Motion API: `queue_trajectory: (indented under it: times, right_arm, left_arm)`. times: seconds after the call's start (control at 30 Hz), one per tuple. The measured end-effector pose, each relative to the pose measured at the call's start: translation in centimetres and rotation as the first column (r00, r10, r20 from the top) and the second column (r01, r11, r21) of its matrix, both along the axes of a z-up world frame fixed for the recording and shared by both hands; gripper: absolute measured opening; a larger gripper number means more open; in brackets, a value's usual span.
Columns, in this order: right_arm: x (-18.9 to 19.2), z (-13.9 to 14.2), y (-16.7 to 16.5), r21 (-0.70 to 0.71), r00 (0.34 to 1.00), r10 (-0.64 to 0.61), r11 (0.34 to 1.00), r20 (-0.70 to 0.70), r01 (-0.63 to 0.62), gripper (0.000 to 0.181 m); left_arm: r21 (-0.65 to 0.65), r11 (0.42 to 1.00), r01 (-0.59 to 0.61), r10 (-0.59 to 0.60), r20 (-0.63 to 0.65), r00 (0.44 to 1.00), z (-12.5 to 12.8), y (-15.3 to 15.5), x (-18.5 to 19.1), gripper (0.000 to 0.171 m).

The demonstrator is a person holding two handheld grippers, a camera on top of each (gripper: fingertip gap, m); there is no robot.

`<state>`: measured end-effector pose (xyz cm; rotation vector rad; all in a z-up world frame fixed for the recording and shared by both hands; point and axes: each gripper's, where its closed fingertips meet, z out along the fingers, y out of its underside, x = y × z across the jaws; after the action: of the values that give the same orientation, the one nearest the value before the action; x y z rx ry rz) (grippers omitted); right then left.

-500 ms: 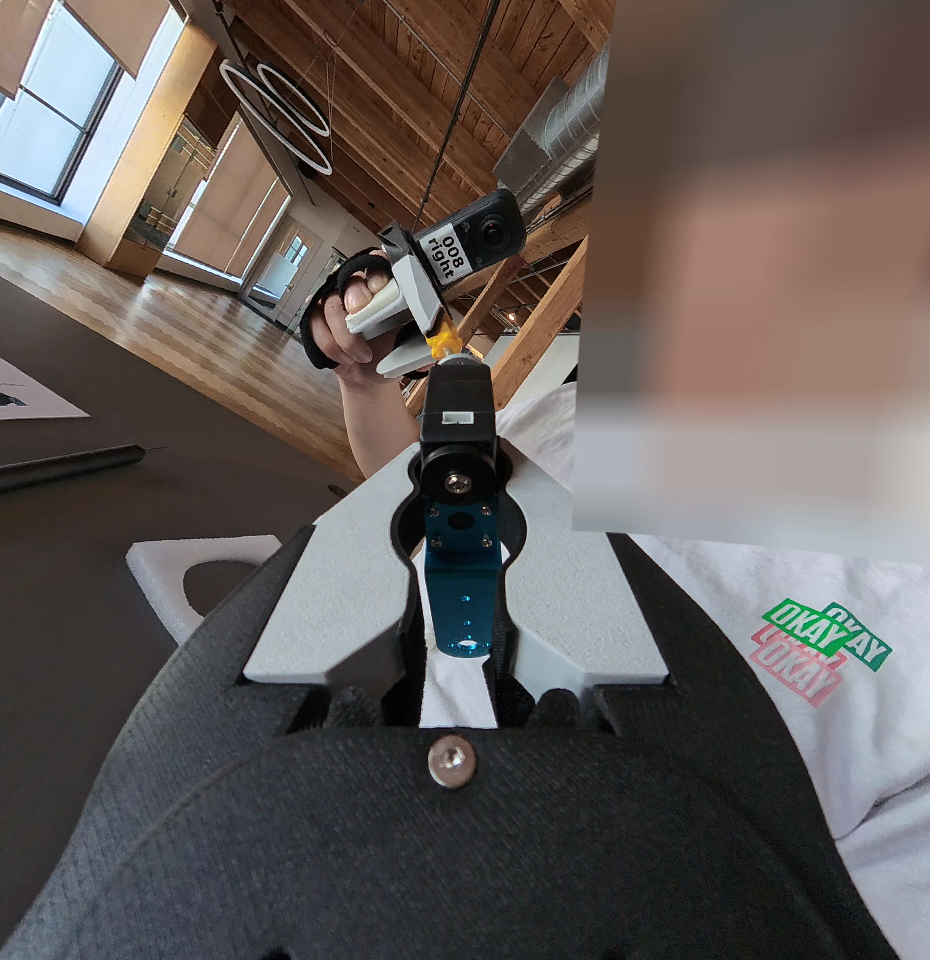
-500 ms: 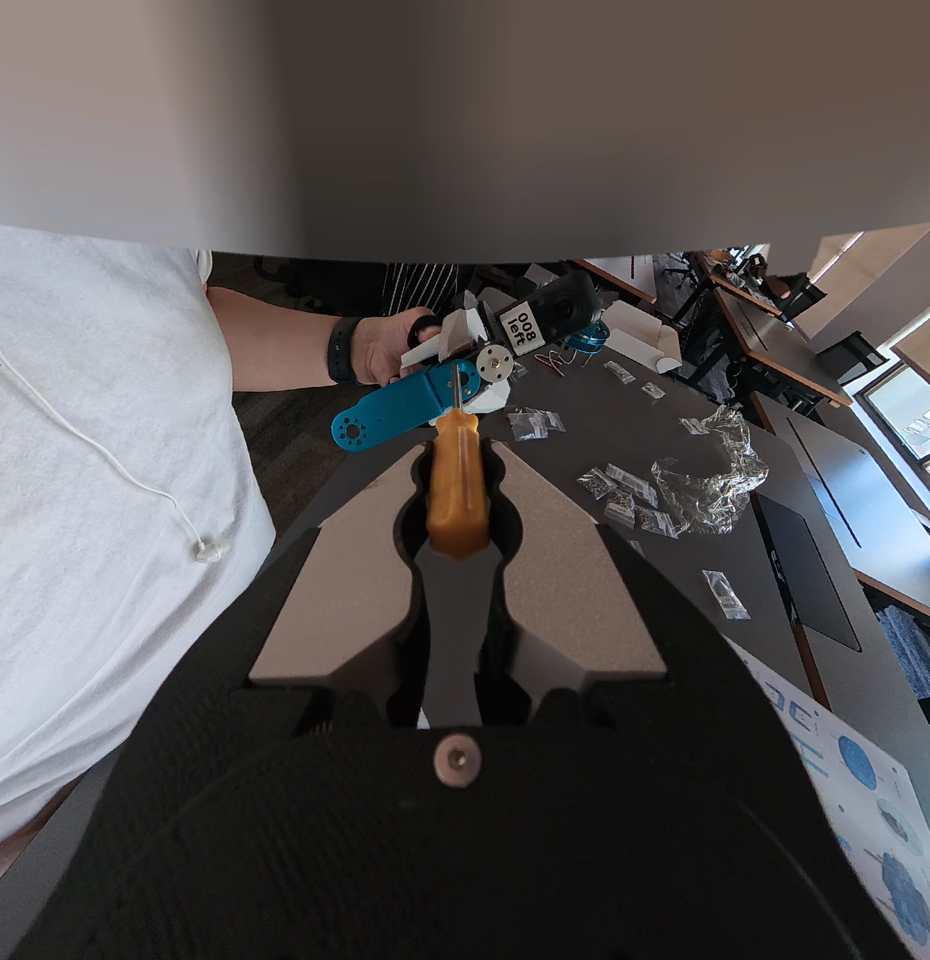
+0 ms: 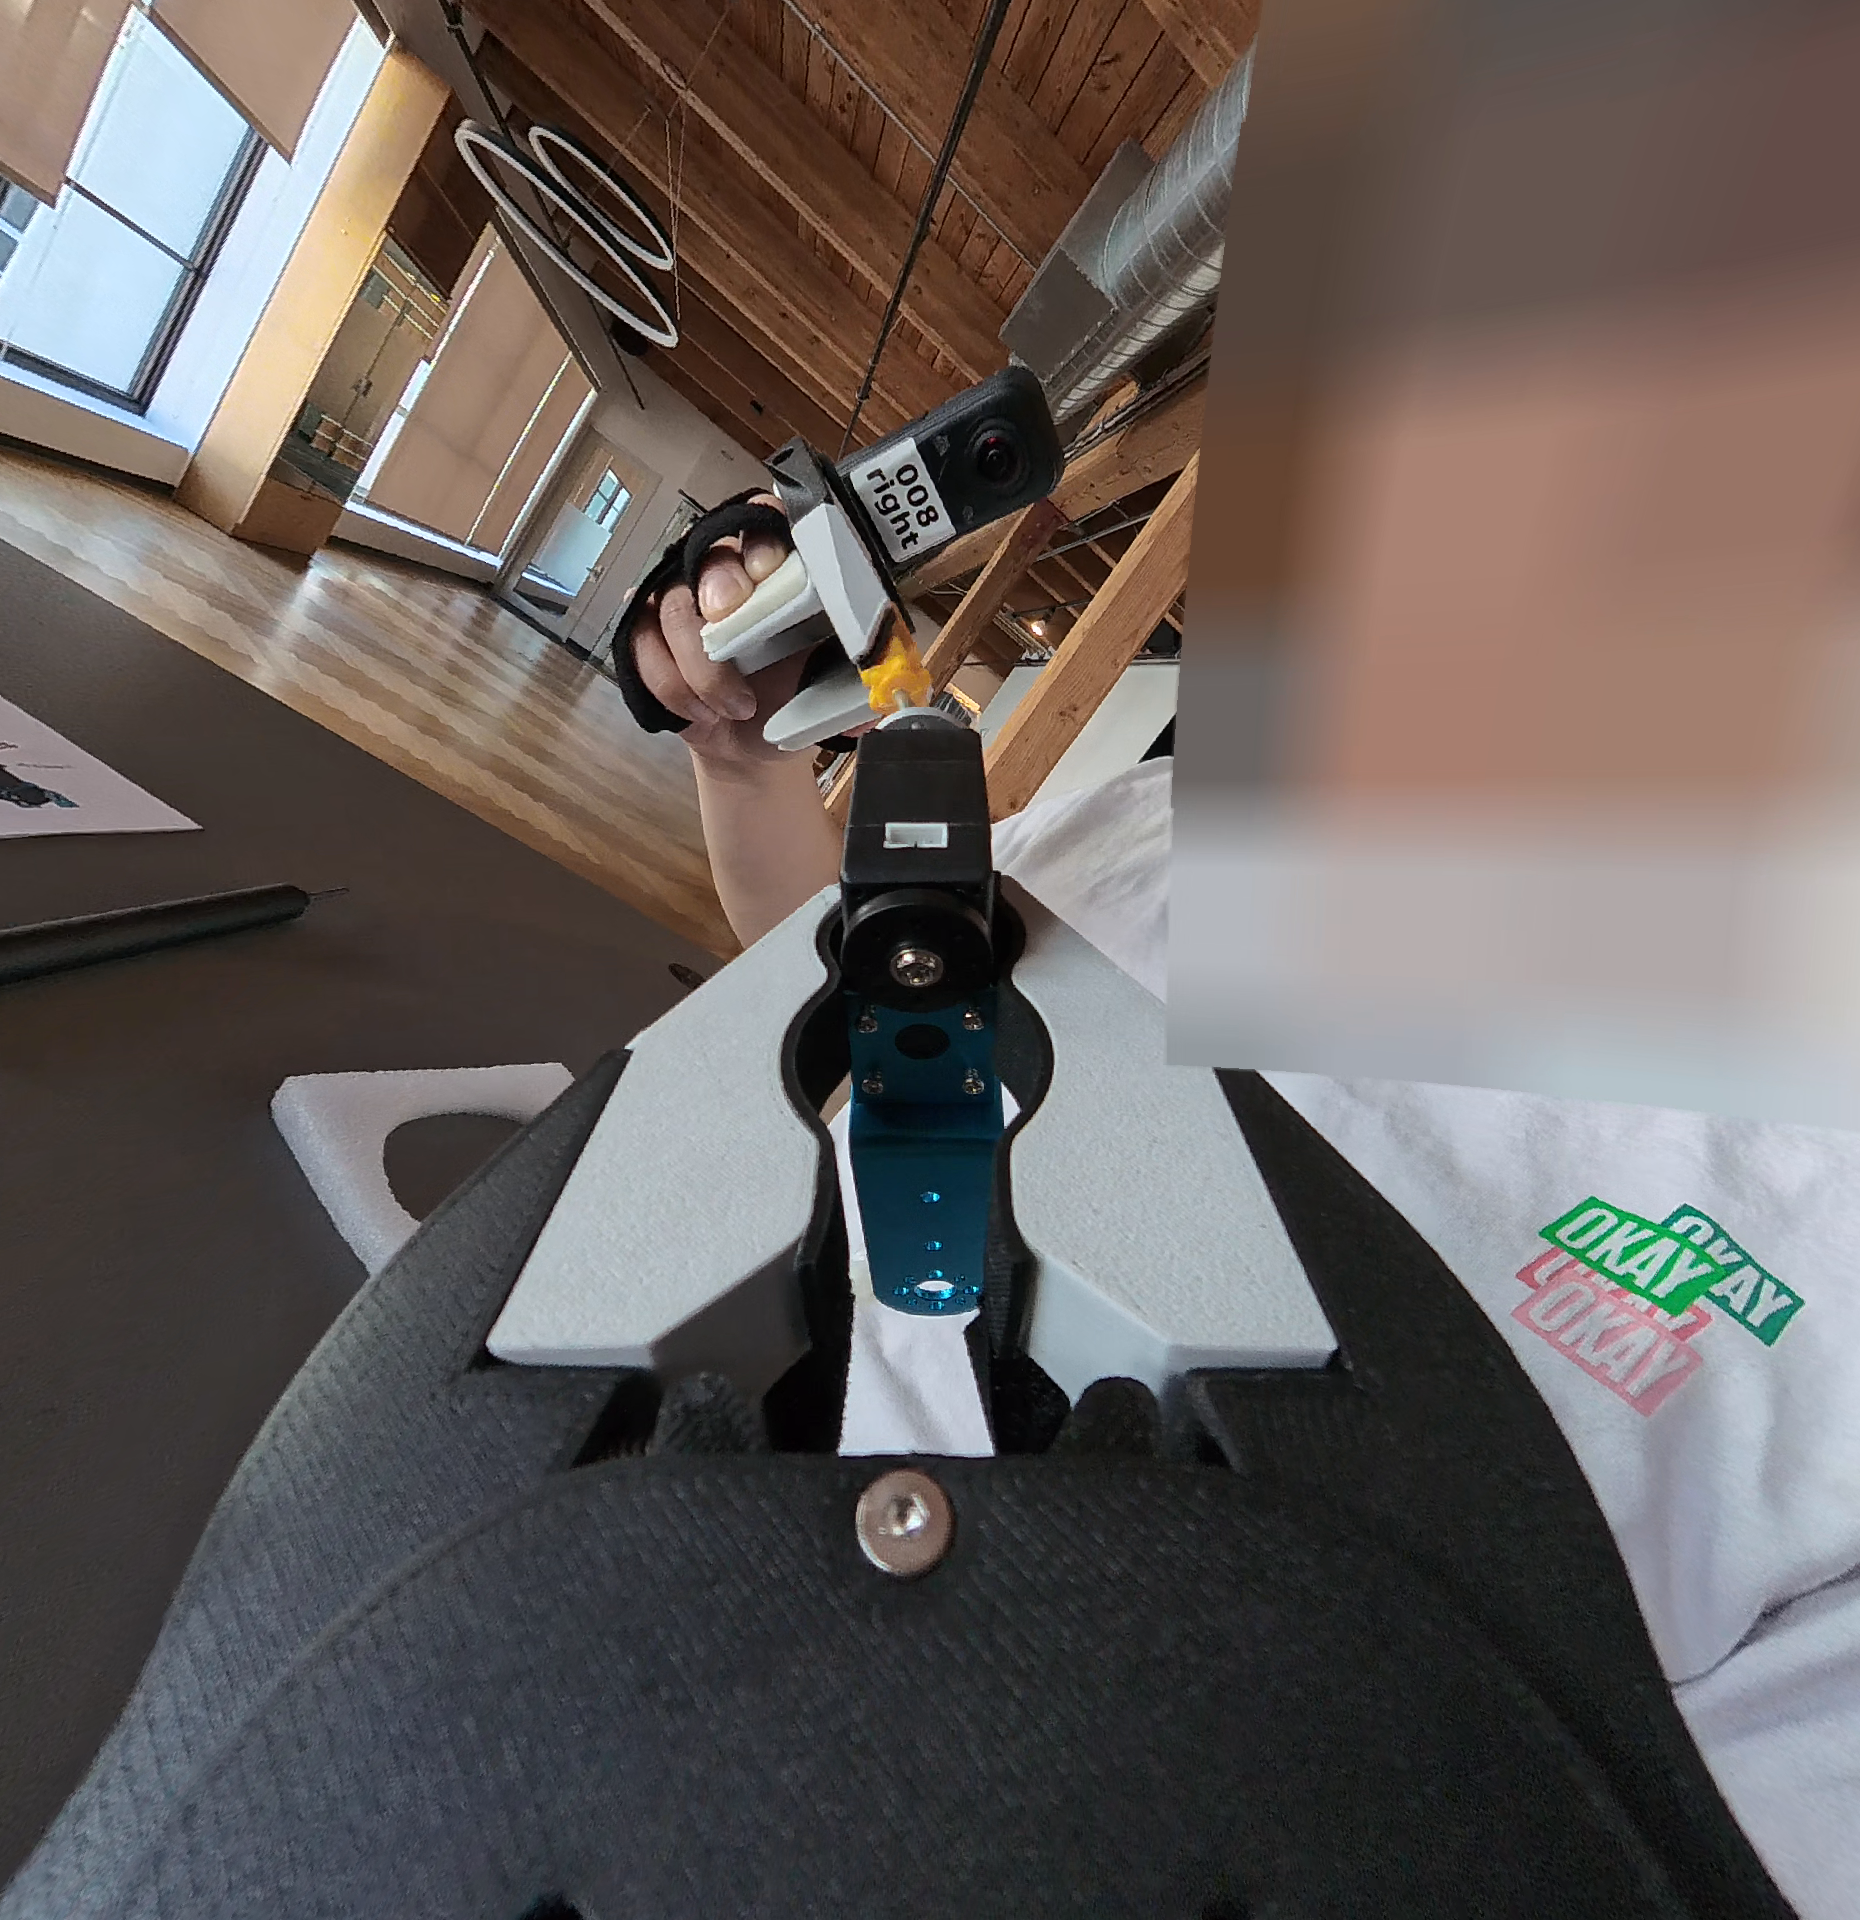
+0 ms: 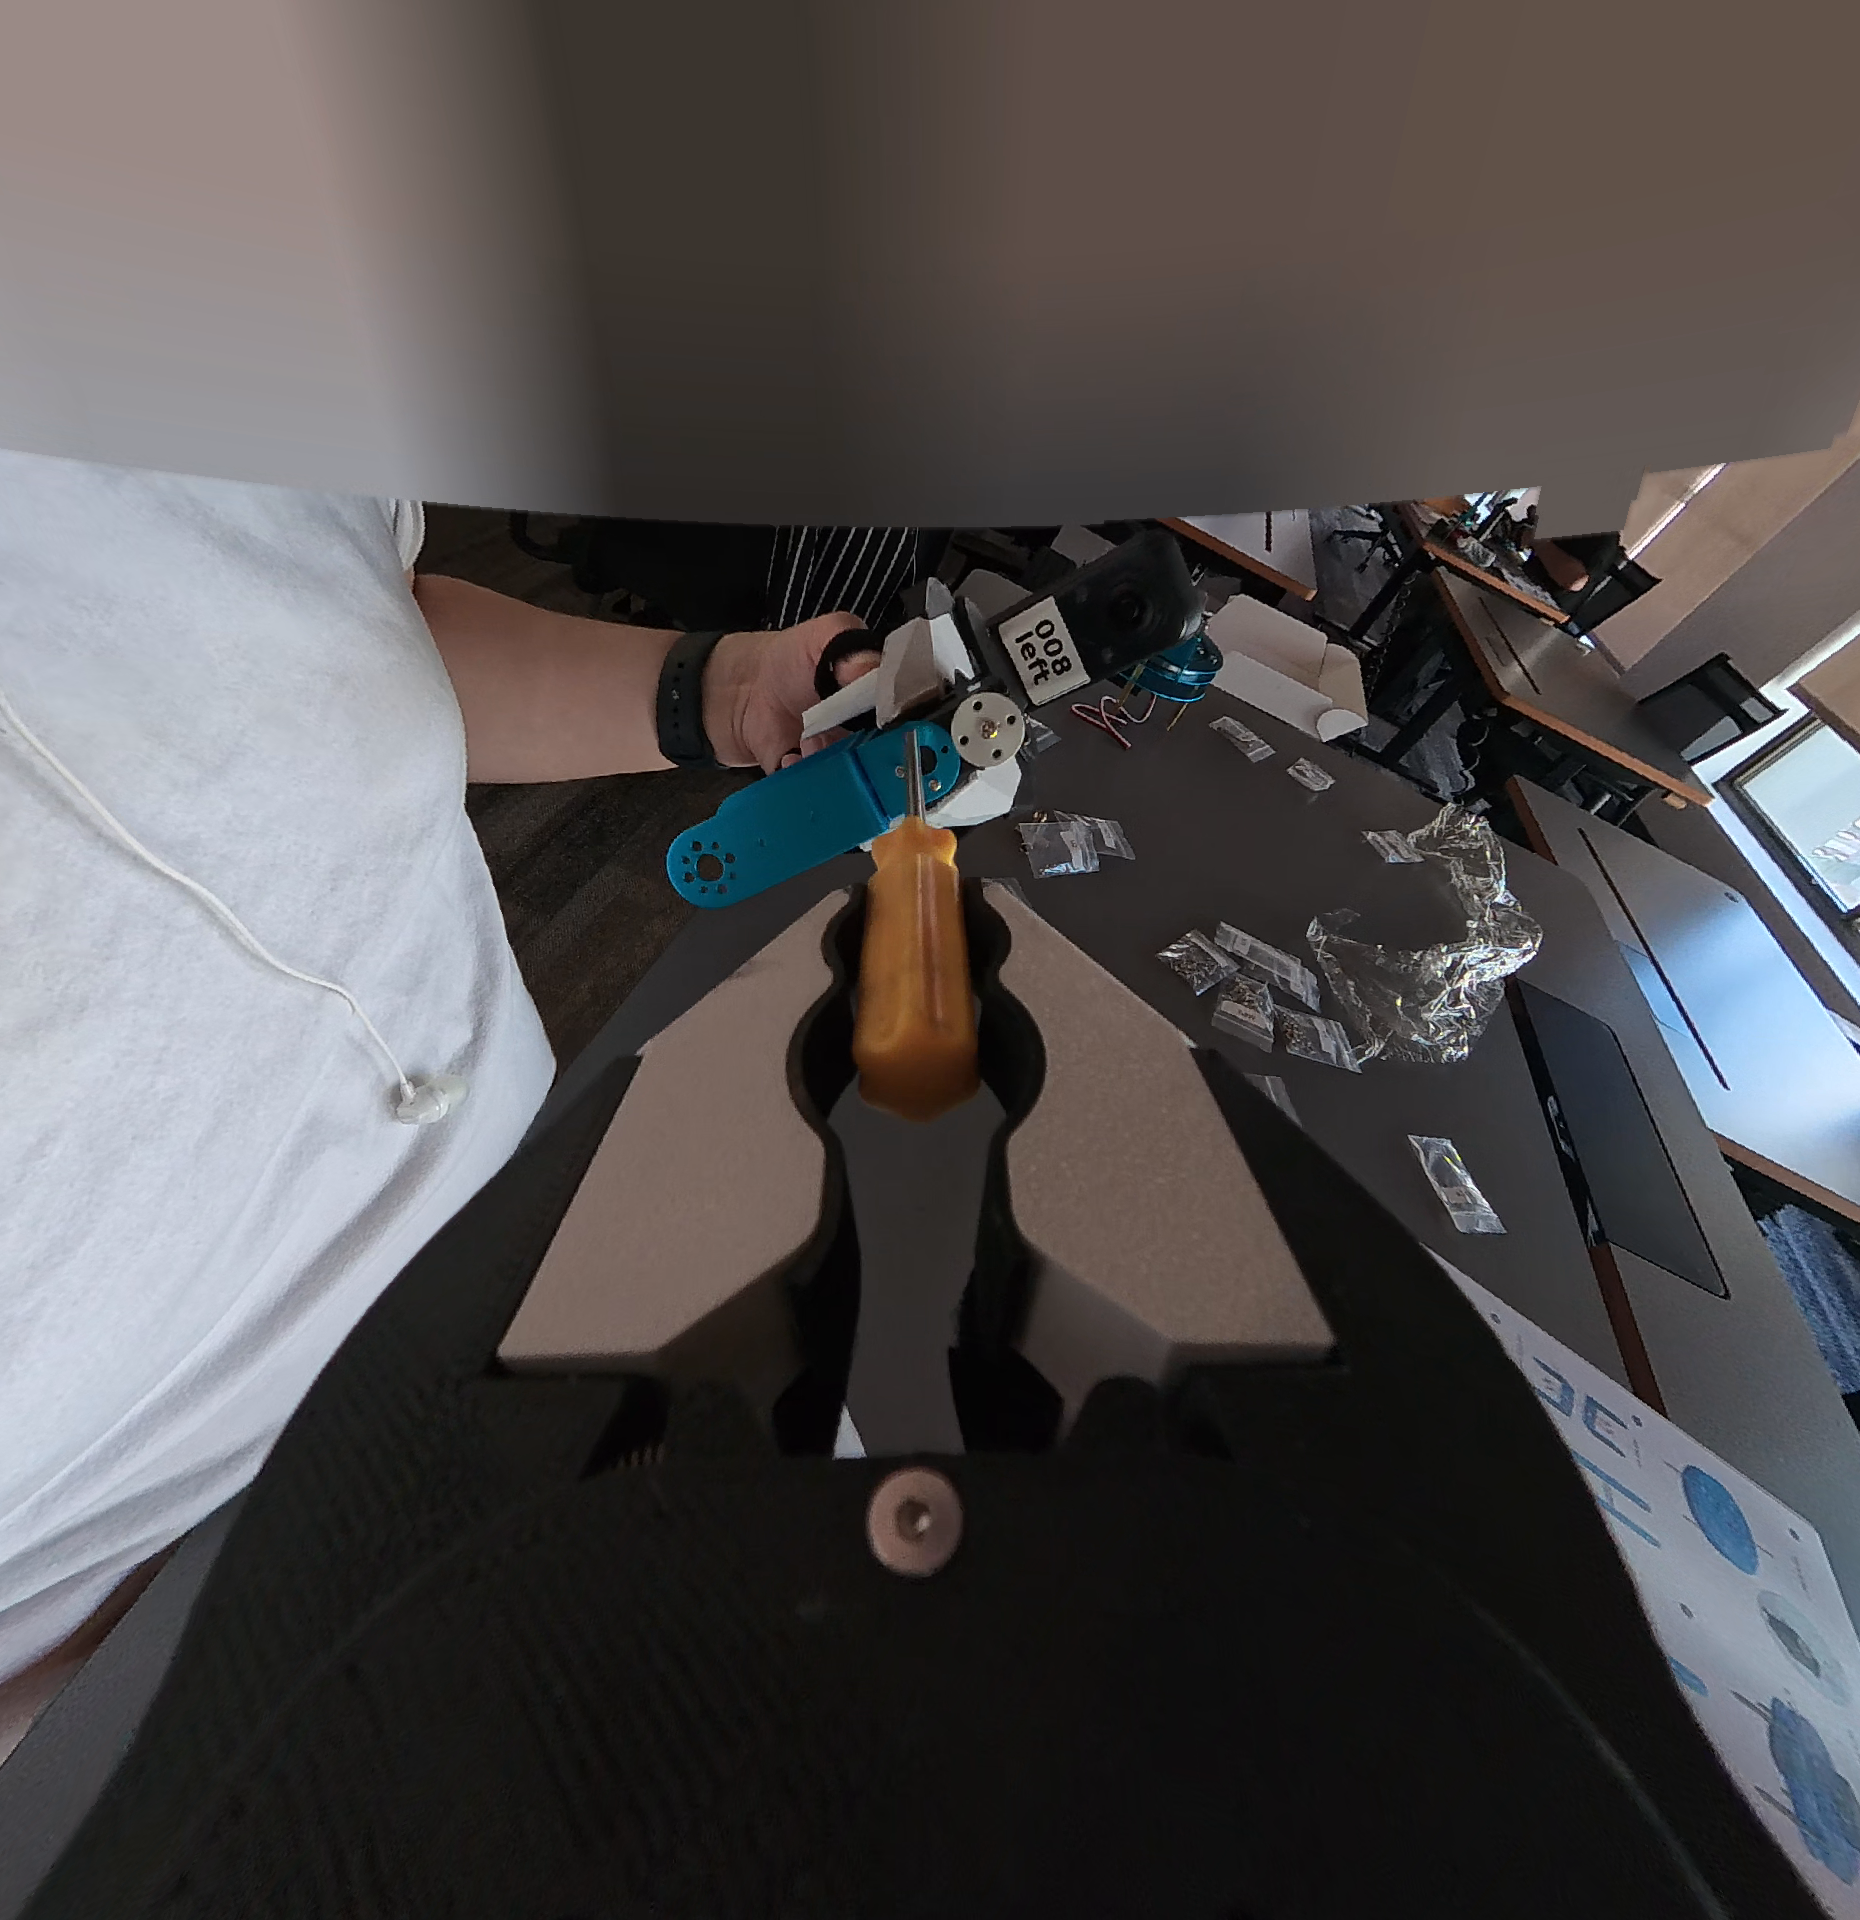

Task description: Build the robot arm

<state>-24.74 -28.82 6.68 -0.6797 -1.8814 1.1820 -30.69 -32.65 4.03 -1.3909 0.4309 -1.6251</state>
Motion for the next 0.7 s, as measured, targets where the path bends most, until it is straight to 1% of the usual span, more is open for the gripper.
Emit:
queue_trajectory:
  times: [0.37, 0.4, 0.47, 0.57, 0.6, 0.63, 0.7]
  right_arm:
    - [0.0, -0.3, 0.0, 0.030, 1.000, 0.004, 1.000, 0.017, -0.004, 0.017]
    - [0.0, -0.4, -0.1, 0.059, 1.000, 0.006, 0.998, 0.011, -0.007, 0.017]
    - [0.1, -0.6, 0.0, 0.164, 1.000, 0.007, 0.986, -0.016, -0.005, 0.017]
    - [0.1, -0.8, 0.1, 0.313, 0.998, 0.016, 0.950, -0.063, 0.005, 0.017]
    - [0.0, -1.0, 0.3, 0.341, 0.998, 0.010, 0.940, -0.070, 0.015, 0.017]
    - [0.0, -1.2, 0.5, 0.338, 0.999, -0.007, 0.941, -0.051, 0.023, 0.017]
    - [-0.1, -1.4, 0.7, 0.255, 1.000, -0.025, 0.967, -0.007, 0.026, 0.017]
  left_arm:
    - [-0.004, 1.000, 0.008, -0.008, -0.003, 1.000, -0.1, -0.1, 0.1, 0.021]
    - [-0.011, 1.000, 0.012, -0.012, -0.004, 1.000, -0.2, -0.1, 0.2, 0.021]
    - [-0.041, 0.999, 0.013, -0.014, -0.010, 1.000, -0.5, 0.0, 0.2, 0.021]
    - [-0.088, 0.996, 0.012, -0.013, -0.015, 1.000, -0.8, 0.3, 0.1, 0.021]
    - [-0.099, 0.995, 0.008, -0.010, -0.013, 1.000, -0.8, 0.4, 0.1, 0.021]
    - [-0.109, 0.994, -0.006, 0.004, -0.019, 1.000, -0.9, 0.5, 0.0, 0.021]
    - [-0.110, 0.993, -0.045, 0.039, -0.058, 0.998, -1.2, 0.8, -0.1, 0.021]
